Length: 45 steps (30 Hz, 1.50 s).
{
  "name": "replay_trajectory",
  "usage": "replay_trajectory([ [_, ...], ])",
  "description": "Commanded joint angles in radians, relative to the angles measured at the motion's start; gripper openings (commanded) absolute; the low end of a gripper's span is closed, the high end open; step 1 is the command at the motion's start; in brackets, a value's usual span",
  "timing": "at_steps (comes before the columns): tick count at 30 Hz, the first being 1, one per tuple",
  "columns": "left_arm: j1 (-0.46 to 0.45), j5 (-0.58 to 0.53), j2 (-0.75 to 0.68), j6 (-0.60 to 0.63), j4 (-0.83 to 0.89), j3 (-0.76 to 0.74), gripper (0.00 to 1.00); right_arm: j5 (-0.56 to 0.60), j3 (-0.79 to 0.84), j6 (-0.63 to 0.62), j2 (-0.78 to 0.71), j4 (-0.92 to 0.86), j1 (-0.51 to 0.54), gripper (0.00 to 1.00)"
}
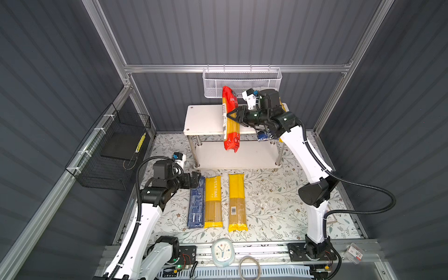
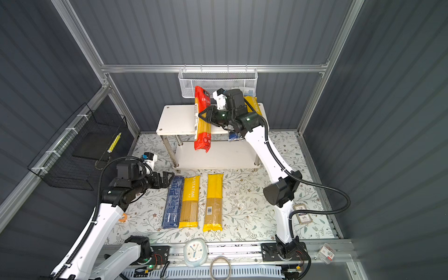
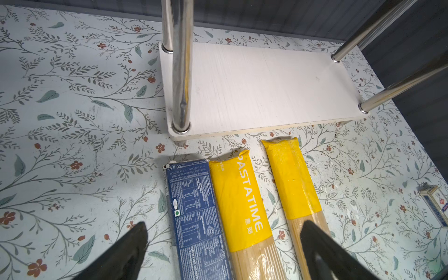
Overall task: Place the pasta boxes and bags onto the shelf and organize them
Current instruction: 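Carry the red bag over the shelf's top tier with the right gripper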
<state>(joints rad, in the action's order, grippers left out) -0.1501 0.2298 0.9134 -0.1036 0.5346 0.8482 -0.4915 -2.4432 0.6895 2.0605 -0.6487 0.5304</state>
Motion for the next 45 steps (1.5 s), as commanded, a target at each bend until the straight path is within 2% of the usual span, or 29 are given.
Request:
replay_trajectory([
  [1, -0.003, -0.004, -0.014, 0.023, 0.017, 0.029, 0.99, -0.012, -0.053, 0.003, -0.003, 0.125, -0.018, 0.37],
  [8, -0.003, -0.006, -0.015, 0.025, 0.018, 0.031, 0.99, -0.024, -0.062, 0.016, 0.027, 0.129, -0.021, 0.43],
  [17, -0.003, -0.005, -0.019, 0.025, 0.018, 0.030, 0.99, -0.019, -0.063, 0.027, 0.033, 0.136, -0.021, 0.44],
  [28, -0.003, -0.007, -0.019, 0.025, 0.018, 0.029, 0.99, -0.019, -0.092, 0.005, 0.011, 0.133, -0.014, 0.58],
  [31, -0.003, -0.006, -0.016, 0.025, 0.017, 0.030, 0.99, -0.032, -0.091, -0.044, -0.025, 0.116, 0.012, 0.62],
  [34, -0.003, -0.010, -0.014, 0.026, 0.018, 0.029, 0.99, -0.017, -0.082, -0.148, -0.075, 0.043, 0.059, 0.66],
  [37, -0.003, -0.012, -0.013, 0.025, 0.018, 0.029, 0.99, 0.046, -0.043, -0.258, -0.131, -0.059, 0.106, 0.70],
  [41, -0.003, -0.015, -0.010, 0.026, 0.018, 0.031, 0.99, 0.139, 0.094, -0.336, -0.233, -0.156, 0.142, 0.74],
  [45, -0.003, -0.018, -0.017, 0.024, 0.018, 0.029, 0.99, 0.265, 0.339, -0.411, -0.389, -0.132, 0.187, 0.78],
])
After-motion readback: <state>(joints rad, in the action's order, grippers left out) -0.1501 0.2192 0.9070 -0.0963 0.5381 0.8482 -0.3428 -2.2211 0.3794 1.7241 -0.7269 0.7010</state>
